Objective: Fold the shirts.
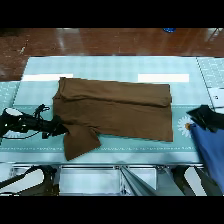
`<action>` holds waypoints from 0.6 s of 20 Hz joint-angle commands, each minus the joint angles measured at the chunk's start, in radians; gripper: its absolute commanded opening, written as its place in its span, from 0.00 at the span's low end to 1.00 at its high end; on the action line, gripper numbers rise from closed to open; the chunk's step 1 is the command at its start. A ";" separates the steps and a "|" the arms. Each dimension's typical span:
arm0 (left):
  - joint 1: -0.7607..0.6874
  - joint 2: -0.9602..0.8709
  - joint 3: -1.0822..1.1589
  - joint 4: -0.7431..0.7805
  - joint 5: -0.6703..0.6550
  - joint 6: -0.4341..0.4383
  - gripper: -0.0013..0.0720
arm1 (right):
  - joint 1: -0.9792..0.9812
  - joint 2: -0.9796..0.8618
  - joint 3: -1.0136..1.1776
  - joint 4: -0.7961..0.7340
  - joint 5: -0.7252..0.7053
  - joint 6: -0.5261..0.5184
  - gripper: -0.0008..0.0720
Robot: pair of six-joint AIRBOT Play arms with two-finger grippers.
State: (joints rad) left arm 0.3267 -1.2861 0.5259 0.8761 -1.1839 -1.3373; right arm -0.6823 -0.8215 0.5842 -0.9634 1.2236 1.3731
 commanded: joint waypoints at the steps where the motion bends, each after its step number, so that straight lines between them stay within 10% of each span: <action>1: -0.030 -0.014 0.012 -0.018 0.026 0.021 0.04 | -0.045 0.000 -0.065 -0.211 0.175 0.045 0.57; 12: -0.030 -0.012 0.012 -0.017 0.006 0.044 0.04 | 0.027 -0.217 -0.192 -0.115 0.113 -0.002 0.57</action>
State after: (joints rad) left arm 0.2974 -1.2987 0.5369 0.8589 -1.1698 -1.3014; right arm -0.6571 -0.9821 0.3992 -1.0924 1.3853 1.3724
